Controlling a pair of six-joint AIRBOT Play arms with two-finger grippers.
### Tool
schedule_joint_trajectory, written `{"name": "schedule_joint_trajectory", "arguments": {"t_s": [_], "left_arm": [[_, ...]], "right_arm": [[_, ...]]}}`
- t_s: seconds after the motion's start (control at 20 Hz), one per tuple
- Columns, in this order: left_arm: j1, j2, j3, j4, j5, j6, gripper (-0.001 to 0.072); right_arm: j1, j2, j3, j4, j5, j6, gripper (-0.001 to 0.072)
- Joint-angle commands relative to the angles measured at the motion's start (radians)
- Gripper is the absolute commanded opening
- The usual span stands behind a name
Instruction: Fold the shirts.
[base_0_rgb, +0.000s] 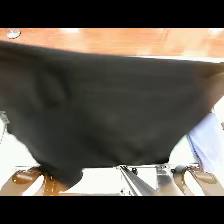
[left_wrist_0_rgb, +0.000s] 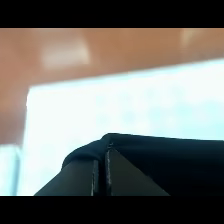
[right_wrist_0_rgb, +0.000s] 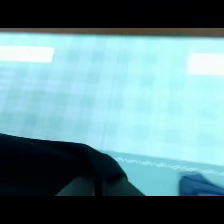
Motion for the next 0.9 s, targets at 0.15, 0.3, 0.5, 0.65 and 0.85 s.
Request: {"name": "schedule_joint_trajectory", "arguments": {"t_s": [0.15,0.3,0.5,0.65,0.85], "left_arm": [[0.081,-0.417,-0.132,-0.021,0.268,-0.225,0.0026],[0.101,-0.61,-0.053,-0.121,0.298,-0.229,0.0026],[0.105,-0.785,0.049,-0.141,0.3,-0.283,0.0026],[0.123,-0.834,0.07,-0.172,0.279,-0.315,0.0026],[0.188,-0.83,0.07,-0.18,0.059,-0.201,0.0027]], "right_arm": [[0.0,-0.327,-0.222,0.094,-0.367,-0.089,0.0032],[0.0,-0.568,-0.165,0.13,-0.47,-0.088,0.0032],[0.0,-0.851,-0.017,0.285,-0.542,-0.095,0.0032],[0.001,-0.982,0.085,0.34,-0.467,-0.087,0.0032],[-0.017,-0.982,0.09,0.307,-0.248,-0.129,0.0032]]}}
